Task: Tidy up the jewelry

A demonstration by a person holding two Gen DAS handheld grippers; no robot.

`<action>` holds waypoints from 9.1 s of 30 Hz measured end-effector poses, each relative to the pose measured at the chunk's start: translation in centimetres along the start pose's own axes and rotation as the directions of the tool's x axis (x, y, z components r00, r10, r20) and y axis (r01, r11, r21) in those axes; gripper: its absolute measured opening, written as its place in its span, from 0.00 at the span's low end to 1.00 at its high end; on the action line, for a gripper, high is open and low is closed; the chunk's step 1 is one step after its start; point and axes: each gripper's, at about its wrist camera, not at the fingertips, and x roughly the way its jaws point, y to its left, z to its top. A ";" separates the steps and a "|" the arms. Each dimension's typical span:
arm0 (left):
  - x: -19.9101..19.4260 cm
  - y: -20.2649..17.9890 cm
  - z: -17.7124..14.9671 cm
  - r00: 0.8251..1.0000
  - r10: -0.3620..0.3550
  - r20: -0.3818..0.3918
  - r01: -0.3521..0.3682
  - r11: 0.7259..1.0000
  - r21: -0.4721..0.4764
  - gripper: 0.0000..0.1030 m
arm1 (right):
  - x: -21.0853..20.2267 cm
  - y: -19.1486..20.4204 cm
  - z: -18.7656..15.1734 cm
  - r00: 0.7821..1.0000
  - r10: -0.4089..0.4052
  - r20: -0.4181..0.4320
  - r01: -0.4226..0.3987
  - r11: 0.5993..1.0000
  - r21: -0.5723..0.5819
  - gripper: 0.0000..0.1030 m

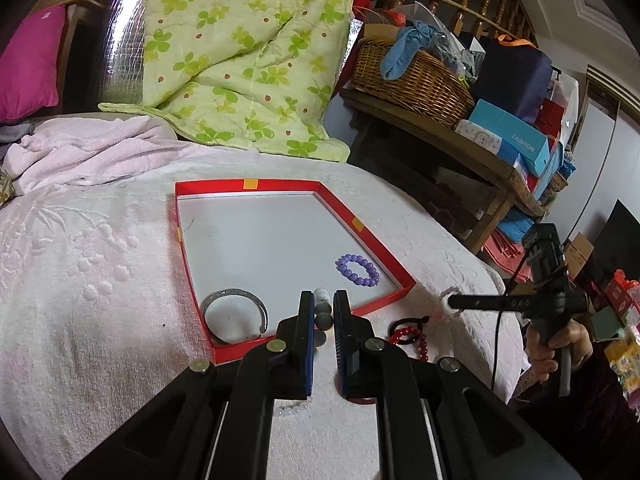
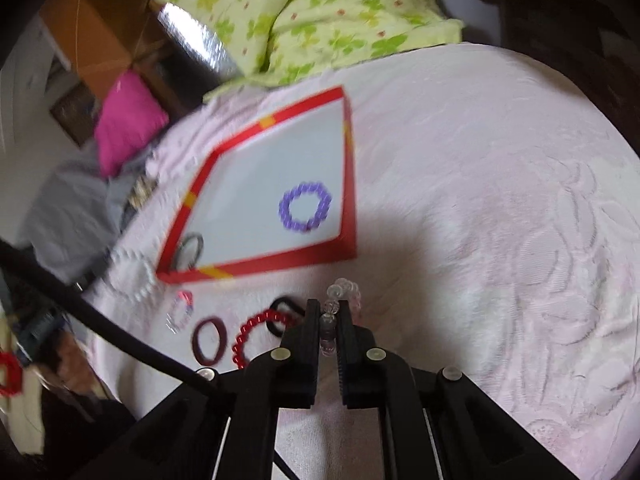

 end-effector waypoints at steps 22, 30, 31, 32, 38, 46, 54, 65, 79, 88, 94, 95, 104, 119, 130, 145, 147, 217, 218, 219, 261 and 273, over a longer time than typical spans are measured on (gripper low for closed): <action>2.7 2.8 4.7 0.994 -0.031 0.101 0.038 0.997 -0.068 0.09 | 3.6 5.5 5.3 0.948 0.268 0.173 -0.284 0.956 0.075 0.08; 6.6 4.1 5.7 0.998 0.007 0.058 -0.002 0.997 -0.080 0.09 | 9.6 6.3 7.4 0.956 0.276 0.099 -0.288 0.946 0.148 0.08; 7.0 4.1 5.8 0.999 0.009 0.053 -0.005 0.997 -0.076 0.09 | 10.2 6.4 7.5 0.957 0.275 0.089 -0.286 0.946 0.152 0.08; 7.4 4.2 5.9 0.999 0.010 0.048 -0.007 0.997 -0.074 0.09 | 10.8 6.4 7.6 0.959 0.274 0.078 -0.283 0.946 0.156 0.08; 9.9 5.1 6.2 1.000 0.021 -0.001 -0.021 0.996 -0.085 0.10 | 13.5 6.9 8.3 0.976 0.216 0.019 -0.216 0.964 0.156 0.09; 11.0 5.7 6.3 0.998 0.060 -0.030 -0.063 0.994 -0.087 0.13 | 14.0 6.5 9.1 0.977 0.208 0.038 -0.212 0.962 0.171 0.14; 9.3 5.7 6.6 0.997 0.081 0.003 -0.080 0.992 -0.093 0.20 | 11.7 6.3 9.5 0.963 0.237 0.126 -0.257 0.949 0.181 0.52; 6.8 4.0 5.4 0.983 0.186 0.000 -0.186 0.983 -0.008 0.27 | 8.1 5.3 8.6 0.969 0.193 0.152 -0.219 0.960 0.176 0.52; 2.0 -0.6 0.0 0.960 0.278 0.022 -0.278 0.952 0.127 0.38 | 0.9 4.7 3.0 0.972 0.081 0.221 -0.121 0.978 0.170 0.52; -1.3 0.4 -4.8 0.945 0.323 -0.057 -0.321 0.946 0.039 0.38 | -1.7 3.6 -1.8 0.978 0.050 0.204 -0.091 0.977 0.195 0.52; -3.0 0.1 -6.4 0.947 0.315 -0.069 -0.314 0.949 0.026 0.38 | -2.9 2.4 -4.4 0.976 0.106 0.190 -0.151 0.959 0.239 0.52; -3.2 0.1 -6.7 0.949 0.306 -0.075 -0.305 0.952 0.027 0.38 | -3.1 2.0 -4.7 0.975 0.118 0.188 -0.163 0.955 0.248 0.52; -2.6 -0.2 -6.8 0.960 0.264 -0.099 -0.259 0.964 0.056 0.38 | -1.3 0.8 -5.2 0.970 0.204 0.136 -0.238 0.913 0.332 0.51; 0.7 -3.6 -6.4 0.985 0.094 -0.146 -0.076 0.990 0.121 0.38 | 3.6 2.1 -4.0 0.996 0.087 -0.005 -0.081 0.945 0.316 0.34; 2.7 -4.4 -6.2 0.981 0.086 -0.175 -0.057 0.985 0.163 0.38 | 3.6 3.4 -3.9 1.000 -0.008 0.009 0.006 0.973 0.230 0.10; 7.9 -5.6 -7.1 0.954 0.101 -0.281 -0.023 0.963 0.267 0.25 | -0.8 -0.3 -3.8 0.991 0.052 0.121 -0.088 0.944 0.318 0.10; 7.9 -5.4 -7.1 0.953 0.088 -0.290 -0.015 0.969 0.245 0.16 | -1.1 -0.6 -3.8 0.990 0.057 0.130 -0.097 0.942 0.322 0.10; 0.9 -2.5 -3.2 0.957 0.283 -0.058 -0.268 0.946 0.184 0.05 | 0.8 6.3 -2.9 0.966 0.165 0.200 -0.201 0.964 0.175 0.10; 0.9 -2.3 -3.3 0.960 0.270 -0.070 -0.255 0.952 0.171 0.06 | 0.9 6.3 -2.9 0.967 0.165 0.196 -0.200 0.964 0.173 0.10; 1.0 -2.2 -3.4 0.963 0.257 -0.080 -0.242 0.957 0.161 0.05 | 1.1 6.3 -3.0 0.968 0.163 0.189 -0.196 0.965 0.175 0.10; 5.7 -4.1 -8.0 0.921 0.102 -0.376 -0.063 0.992 0.114 0.19 | 3.8 1.3 -5.0 0.998 0.066 -0.020 -0.053 0.923 0.381 0.20; 4.5 -4.3 -7.2 0.946 0.100 -0.309 -0.065 0.990 0.121 0.07 | 3.2 2.5 -4.7 0.998 0.050 0.024 -0.055 0.952 0.300 0.16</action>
